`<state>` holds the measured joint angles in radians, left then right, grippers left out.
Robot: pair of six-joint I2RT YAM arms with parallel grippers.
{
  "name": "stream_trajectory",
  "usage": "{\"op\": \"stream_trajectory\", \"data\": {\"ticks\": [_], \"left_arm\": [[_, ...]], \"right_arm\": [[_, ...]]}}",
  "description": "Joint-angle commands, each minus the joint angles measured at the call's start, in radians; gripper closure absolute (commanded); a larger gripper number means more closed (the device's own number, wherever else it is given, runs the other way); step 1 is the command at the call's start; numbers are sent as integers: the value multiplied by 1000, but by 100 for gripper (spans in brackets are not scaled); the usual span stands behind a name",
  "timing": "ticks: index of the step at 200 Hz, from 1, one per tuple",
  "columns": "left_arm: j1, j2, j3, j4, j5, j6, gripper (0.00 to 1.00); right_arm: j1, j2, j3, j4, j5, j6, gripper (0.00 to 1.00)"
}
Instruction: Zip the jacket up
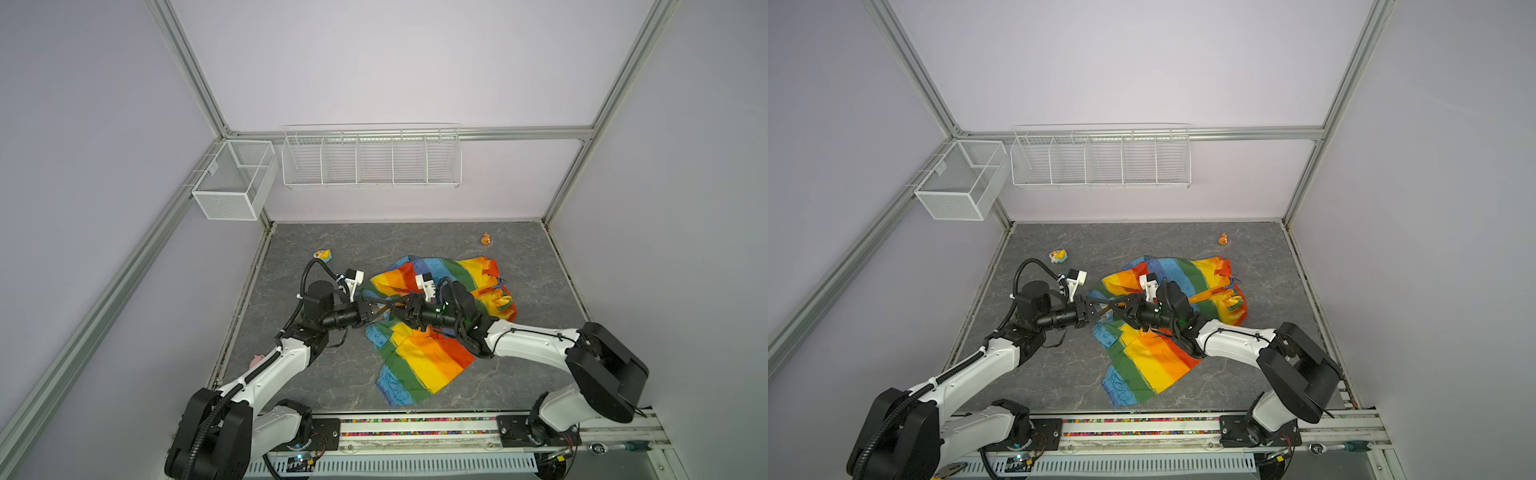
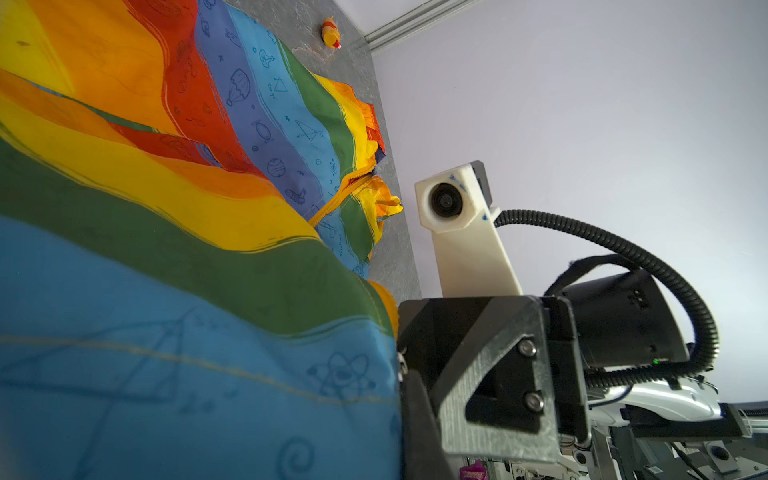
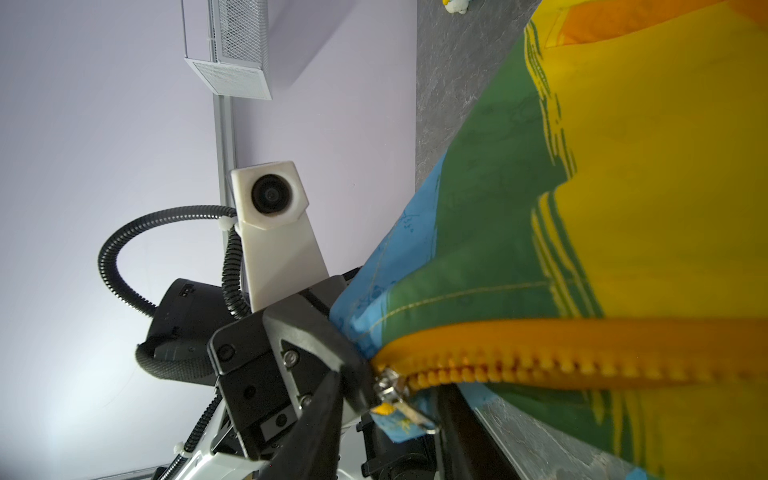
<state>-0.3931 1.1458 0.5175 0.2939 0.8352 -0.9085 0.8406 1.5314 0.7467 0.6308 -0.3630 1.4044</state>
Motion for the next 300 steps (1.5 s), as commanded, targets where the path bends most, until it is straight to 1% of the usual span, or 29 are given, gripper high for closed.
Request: {"op": "stream_trajectory", "data": {"ticks": [1,52,153,218,250,268,278,300], "left_arm": [[-1,-8,-1,30,16,4,100],[-1,-8,0,28,15,4,100],[1,-11,-1,17,13,8,100],[1,-9,1,21,18,5,100],[1,-11,-3,19,19,5,100],[1,-9,-3,19,21,4,100],[0,-9,-1,19,21,5,100],[0,-9,1,19,24,4,100]], "right_arm": [[8,-30,-20,-3,9,26,64],[8,-65,-15,-82,24,-2,67],[6,-97,-8,-152,41,-28,77],[2,-108,-3,-187,49,-44,80],[2,-93,9,-161,36,-38,80],[3,-84,17,-149,26,-38,77],[3,-81,20,-149,24,-40,74],[5,-85,40,-220,29,-86,72]]}}
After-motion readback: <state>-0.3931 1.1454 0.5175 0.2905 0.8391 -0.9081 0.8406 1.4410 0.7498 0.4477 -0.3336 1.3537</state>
